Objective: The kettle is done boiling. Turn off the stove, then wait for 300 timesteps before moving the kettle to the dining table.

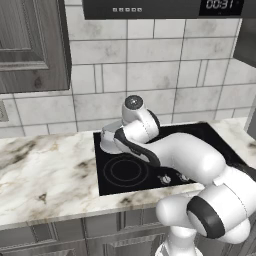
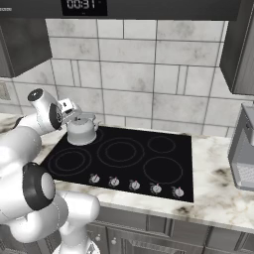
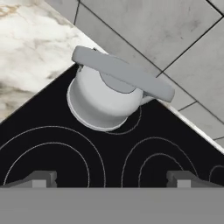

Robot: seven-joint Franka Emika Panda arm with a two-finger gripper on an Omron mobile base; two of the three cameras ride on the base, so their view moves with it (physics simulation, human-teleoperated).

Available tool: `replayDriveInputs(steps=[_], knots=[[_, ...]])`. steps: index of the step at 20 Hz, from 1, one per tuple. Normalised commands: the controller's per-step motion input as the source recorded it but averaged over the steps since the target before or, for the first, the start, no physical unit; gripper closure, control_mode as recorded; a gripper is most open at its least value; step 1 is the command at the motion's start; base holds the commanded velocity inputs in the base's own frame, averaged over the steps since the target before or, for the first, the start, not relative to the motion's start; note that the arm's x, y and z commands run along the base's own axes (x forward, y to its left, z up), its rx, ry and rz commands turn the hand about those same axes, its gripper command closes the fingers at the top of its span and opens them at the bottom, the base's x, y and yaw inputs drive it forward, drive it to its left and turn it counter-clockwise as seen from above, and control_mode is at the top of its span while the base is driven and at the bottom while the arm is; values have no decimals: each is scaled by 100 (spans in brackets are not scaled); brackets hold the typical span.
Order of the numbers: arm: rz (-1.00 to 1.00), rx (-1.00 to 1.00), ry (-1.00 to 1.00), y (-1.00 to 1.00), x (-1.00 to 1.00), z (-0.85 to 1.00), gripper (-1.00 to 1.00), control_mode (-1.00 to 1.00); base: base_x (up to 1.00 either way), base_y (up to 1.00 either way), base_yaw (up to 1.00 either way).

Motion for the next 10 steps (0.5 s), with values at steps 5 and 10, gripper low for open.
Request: replayDriveInputs(steps=[5,10], knots=[[10,-6,0,17,14,4,-100,-100,0,0,0],[7,-4,0,16,16,0,-100,-100,0,0,0]])
